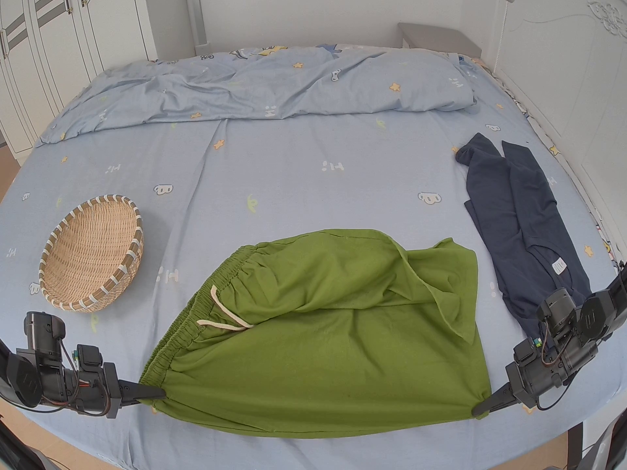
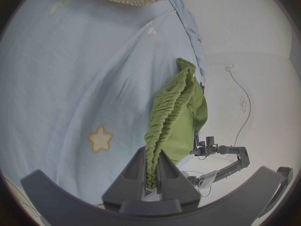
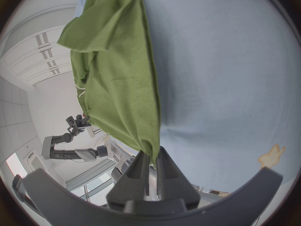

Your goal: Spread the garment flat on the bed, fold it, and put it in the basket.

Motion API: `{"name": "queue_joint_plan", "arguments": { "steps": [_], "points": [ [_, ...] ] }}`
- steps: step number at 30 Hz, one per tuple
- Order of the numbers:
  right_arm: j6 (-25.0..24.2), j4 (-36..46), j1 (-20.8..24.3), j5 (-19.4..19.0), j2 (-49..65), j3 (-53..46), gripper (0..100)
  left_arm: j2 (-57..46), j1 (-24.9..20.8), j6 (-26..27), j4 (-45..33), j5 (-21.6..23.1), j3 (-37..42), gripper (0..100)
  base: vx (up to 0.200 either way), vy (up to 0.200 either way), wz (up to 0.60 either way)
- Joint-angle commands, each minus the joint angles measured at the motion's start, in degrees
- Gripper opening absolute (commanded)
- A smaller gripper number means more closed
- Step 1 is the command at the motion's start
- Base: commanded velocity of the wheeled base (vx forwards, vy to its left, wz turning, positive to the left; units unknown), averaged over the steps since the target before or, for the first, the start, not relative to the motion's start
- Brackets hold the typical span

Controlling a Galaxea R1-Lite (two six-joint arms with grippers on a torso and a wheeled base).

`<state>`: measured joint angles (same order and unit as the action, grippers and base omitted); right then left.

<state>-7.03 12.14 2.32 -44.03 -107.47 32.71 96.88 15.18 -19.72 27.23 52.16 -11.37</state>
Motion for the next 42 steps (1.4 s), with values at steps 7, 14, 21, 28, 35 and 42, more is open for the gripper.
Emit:
{"name": "queue_joint_plan", "arguments": {
  "steps": [7,14,21,28,35,42],
  "points": [
    [1.76,3.94,-0.56,5.89,2.00,-1.42,0,0.15,-0.32,12.43,-0.25,-1.89,9.53,0,0.000,0.000,0.00],
    [1.76,3.85,-1.53,7.21,2.00,-2.56,0,5.69,0.20,18.14,0.10,-6.28,10.41,0,0.000,0.000,0.00],
    [1.85,3.59,-1.44,7.38,1.92,-2.56,0,6.39,-0.24,20.52,0.01,-7.08,10.93,100,0.000,0.000,0.00],
    [2.11,3.33,-1.79,7.12,2.79,-2.82,100,5.87,-0.06,20.60,0.10,-6.99,11.02,100,0.000,0.000,0.00],
    [2.02,-0.80,-2.05,6.50,13.34,-5.64,100,-2.22,0.47,16.65,-0.43,-6.90,9.62,100,0.000,0.000,0.00],
    [1.67,-3.97,-1.96,7.12,27.84,-3.35,100,-19.18,-6.39,-6.29,-8.78,-7.16,-5.59,100,0.000,0.000,0.00]
  ]
}}
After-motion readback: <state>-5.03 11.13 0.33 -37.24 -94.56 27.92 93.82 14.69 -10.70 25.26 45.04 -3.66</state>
